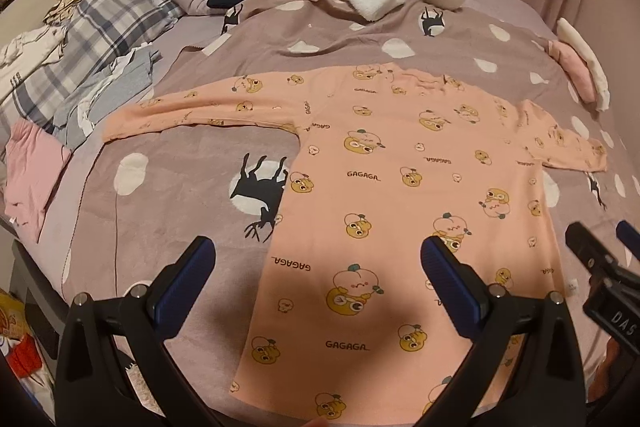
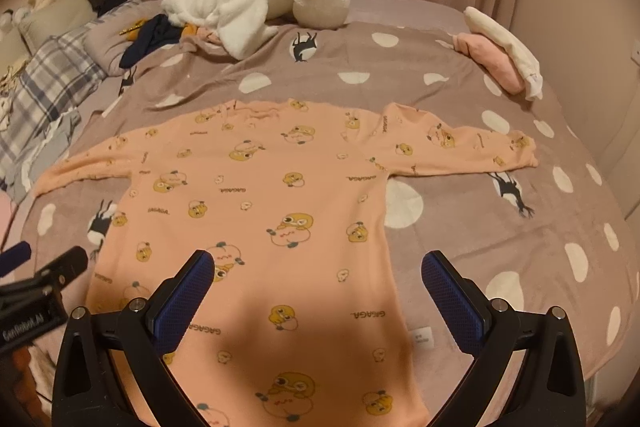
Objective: Fold small clothes
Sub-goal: 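Reach the right gripper to a sleeve cuff and close on it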
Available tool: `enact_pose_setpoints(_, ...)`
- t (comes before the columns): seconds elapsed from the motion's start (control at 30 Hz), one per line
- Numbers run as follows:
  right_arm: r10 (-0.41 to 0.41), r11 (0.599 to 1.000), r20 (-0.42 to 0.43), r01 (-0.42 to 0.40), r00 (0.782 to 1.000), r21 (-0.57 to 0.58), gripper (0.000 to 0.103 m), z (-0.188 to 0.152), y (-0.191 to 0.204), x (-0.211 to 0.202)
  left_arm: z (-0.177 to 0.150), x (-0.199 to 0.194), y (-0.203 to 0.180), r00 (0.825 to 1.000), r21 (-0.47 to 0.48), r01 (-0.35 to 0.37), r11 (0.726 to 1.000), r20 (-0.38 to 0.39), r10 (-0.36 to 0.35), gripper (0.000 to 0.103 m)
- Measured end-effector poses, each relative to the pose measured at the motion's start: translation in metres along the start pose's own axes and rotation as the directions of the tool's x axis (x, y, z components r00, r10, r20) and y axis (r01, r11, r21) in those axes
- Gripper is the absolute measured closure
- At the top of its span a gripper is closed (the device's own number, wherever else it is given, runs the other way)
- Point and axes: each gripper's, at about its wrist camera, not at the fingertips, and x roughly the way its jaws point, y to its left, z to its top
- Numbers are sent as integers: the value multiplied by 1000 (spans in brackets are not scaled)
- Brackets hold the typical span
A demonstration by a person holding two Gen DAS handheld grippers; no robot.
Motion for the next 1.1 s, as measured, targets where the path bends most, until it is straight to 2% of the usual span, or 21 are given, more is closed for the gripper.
enact_pose_setpoints(0.17, 30, 999, 9, -30, 1000, 27, 0, 2, -17, 6, 2, -2, 3, 1000, -15, 11, 1000, 14, -11, 0)
enact_pose_setpoints(0.27, 25, 998, -22, -23, 999, 65, 0, 6, -38, 19, 3, 6, 5, 1000, -21, -10, 1000, 2, 10, 0)
enact_pose_setpoints(0.4, 60, 994, -22, -58, 998, 91, 0, 15, -80, 31, 6, 22, 8, 999, -29, -25, 999, -29, 24, 0)
enact_pose_setpoints(0.53, 32, 986, 42, -38, 999, 164, 0, 29, -150, 37, 10, 38, 12, 998, -47, -45, 998, -33, 44, 0)
enact_pose_setpoints(0.63, 90, 952, 103, -116, 991, 282, 0, 45, -216, 47, 15, 45, 18, 999, -90, -49, 995, -13, 48, 0)
enact_pose_setpoints(0.73, 201, 873, 128, -236, 971, 426, 0, 52, -277, 71, 22, 53, 21, 999, -119, -52, 991, 9, 54, 0)
enact_pose_setpoints(0.8, 263, 802, 127, -290, 957, 523, 0, 50, -309, 96, 28, 59, 22, 999, -152, -52, 987, 8, 54, 0)
enact_pose_setpoints(0.87, 318, 709, 109, -313, 942, 632, 0, 45, -335, 126, 34, 64, 19, 1000, -175, -19, 984, 17, 22, 0)
enact_pose_setpoints(0.9, 343, 646, 118, -325, 932, 691, 0, 39, -347, 143, 36, 65, 16, 1000, -180, -3, 984, 22, 7, 0)
enact_pose_setpoints(0.97, 351, 569, 134, -324, 927, 756, 0, 30, -361, 167, 39, 68, 8, 999, -166, 25, 986, 34, -20, 0)
enact_pose_setpoints(1.0, 346, 547, 140, -320, 928, 773, 0, 26, -364, 173, 39, 70, 4, 999, -154, 34, 987, 40, -28, 0)
enact_pose_setpoints(1.07, 324, 460, 218, -354, 921, 814, 0, 18, -373, 186, 38, 75, -5, 999, -117, 35, 992, 41, -31, 0)
enact_pose_setpoints(1.1, 311, 444, 249, -372, 917, 815, 0, 18, -374, 185, 38, 78, -9, 999, -96, 29, 995, 32, -26, 0)
